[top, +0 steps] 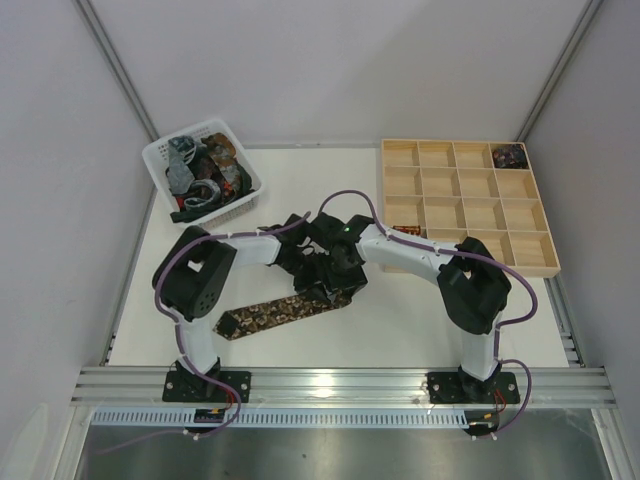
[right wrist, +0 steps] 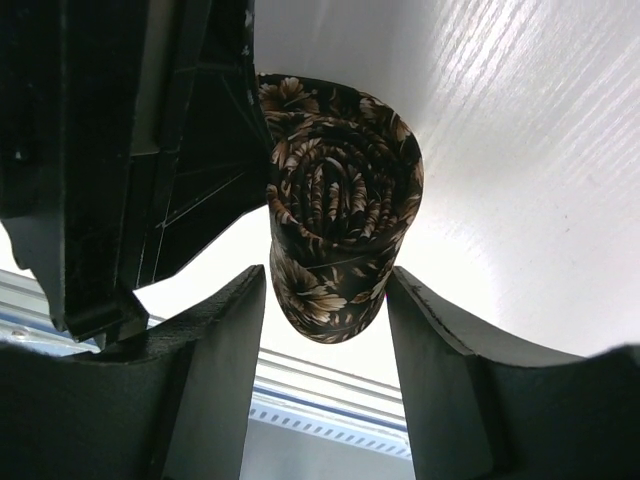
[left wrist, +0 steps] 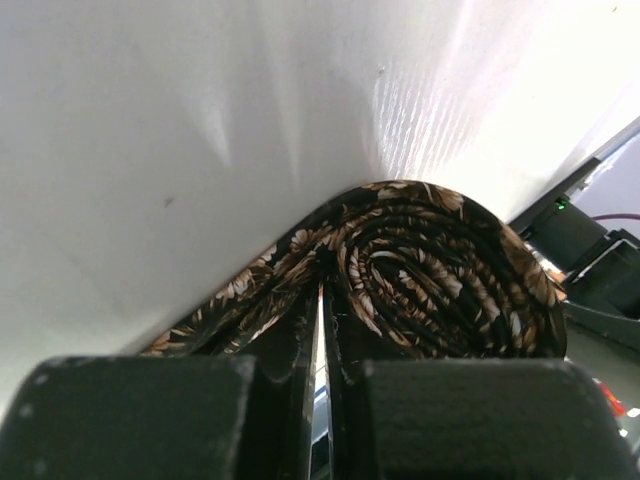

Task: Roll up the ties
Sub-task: Roll the tie

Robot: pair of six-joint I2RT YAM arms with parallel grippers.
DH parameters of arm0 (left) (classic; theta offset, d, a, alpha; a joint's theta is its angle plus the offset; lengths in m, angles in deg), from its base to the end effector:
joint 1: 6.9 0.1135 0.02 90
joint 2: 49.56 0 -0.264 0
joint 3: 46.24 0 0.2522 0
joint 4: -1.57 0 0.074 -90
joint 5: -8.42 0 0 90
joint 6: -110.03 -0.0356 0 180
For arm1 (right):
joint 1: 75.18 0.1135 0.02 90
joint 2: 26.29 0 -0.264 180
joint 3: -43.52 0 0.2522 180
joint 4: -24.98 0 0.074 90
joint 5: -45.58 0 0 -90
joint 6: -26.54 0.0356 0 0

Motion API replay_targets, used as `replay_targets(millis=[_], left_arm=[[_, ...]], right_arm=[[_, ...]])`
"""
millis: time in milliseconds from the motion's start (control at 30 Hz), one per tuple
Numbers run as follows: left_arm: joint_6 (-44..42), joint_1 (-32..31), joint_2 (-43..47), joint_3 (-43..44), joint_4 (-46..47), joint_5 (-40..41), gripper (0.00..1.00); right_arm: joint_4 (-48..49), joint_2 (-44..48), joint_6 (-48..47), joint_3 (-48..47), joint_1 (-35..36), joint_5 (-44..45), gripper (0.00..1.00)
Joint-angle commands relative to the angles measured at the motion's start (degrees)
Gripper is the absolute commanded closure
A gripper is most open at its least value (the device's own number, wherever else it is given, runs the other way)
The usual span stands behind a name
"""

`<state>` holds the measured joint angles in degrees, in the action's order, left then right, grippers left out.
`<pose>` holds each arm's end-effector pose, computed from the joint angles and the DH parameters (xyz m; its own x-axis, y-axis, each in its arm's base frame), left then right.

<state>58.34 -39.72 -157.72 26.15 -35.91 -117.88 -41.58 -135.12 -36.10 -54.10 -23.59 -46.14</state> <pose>0.2714 -0.2001 0.1186 -0.9911 0.0447 0.1253 -0.0436 0.7806 -0.6235 0.2326 0.2951 0.2072 -0.9010 -0.3970 -0.1747 -0.4201 0.8991 0.1234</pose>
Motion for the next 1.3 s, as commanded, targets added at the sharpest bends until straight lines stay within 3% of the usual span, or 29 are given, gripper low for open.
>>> replay_targets(millis=[0,633,967,1267], left_arm=[[-2.71,0.3,3.74,0.52,-2.46,3.07,0.89],[-1.83,2.75,11.39,-3.08,-8.52,9.13,0.8],[-1.39,8.38,19.91,-8.62,-12.84,12.13,0.8],[-1.22,10.76,23.69,-10.03,-12.92,11.6,0.8]], right_arm=[[1.2,3.01,-1.6,-2.8,0.61,0.66,0.43],[2.96,1.87,-4.59,-5.62,2.19,-2.94,0.48],[6.38,-1.38,-5.82,-6.5,2.9,-10.05,0.48],[16.47,-4.72,-4.07,-2.64,1.24,-19.97,0.47]])
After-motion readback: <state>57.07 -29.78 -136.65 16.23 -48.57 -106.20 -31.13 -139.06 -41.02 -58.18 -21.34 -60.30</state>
